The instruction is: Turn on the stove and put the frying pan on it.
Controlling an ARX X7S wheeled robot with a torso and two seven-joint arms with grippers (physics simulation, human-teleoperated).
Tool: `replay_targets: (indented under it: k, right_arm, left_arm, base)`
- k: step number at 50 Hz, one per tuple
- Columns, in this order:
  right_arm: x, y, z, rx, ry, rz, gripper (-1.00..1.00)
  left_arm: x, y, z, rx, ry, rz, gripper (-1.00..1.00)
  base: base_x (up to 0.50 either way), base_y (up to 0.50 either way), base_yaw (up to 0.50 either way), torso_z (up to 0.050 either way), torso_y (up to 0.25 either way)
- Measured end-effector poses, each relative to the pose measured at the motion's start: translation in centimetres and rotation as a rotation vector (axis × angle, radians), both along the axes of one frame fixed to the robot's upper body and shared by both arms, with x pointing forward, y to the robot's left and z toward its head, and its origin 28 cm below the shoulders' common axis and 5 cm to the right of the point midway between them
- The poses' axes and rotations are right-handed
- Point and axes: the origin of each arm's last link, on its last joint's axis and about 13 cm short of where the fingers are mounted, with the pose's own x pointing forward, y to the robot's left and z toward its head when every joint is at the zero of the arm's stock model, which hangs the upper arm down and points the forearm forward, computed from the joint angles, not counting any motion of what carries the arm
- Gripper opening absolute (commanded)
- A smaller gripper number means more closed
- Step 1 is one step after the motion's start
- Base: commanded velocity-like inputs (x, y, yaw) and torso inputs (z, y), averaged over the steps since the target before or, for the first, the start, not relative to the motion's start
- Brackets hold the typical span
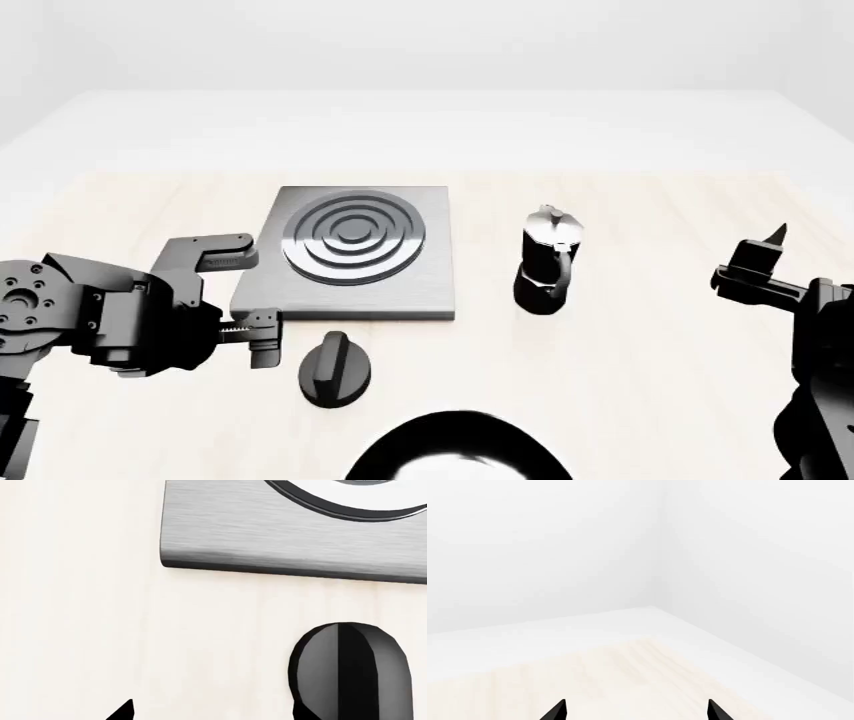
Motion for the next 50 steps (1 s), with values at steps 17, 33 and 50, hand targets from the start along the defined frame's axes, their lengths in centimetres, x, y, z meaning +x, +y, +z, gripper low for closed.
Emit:
replay_targets:
  k: [17, 33, 50]
  right_arm:
    - [0.1, 0.0, 0.0, 0.001, 0.002, 0.0, 1.0]
    - [0.1, 0.0, -0.1, 0.001, 0.006, 0.001, 1.0]
    - [0.1, 0.0, 0.0, 0.001, 0.006, 0.002, 1.0]
  left_arm:
    - [-0.1, -0.5, -0.8, -0.009, 0.028, -0.046, 1.0]
    - [-0.2, -0.9, -1.0, -0.009, 0.037, -0.069, 1.0]
    - [-0.3, -1.3, -0.2, -0.014, 0.021, -0.102, 1.0]
  base:
    - [0.0, 0.0, 0.0, 0.0, 0.0]
    - [0.0, 0.0, 0.0, 0.0, 0.0]
    - [0.0, 0.0, 0.0, 0.0, 0.0]
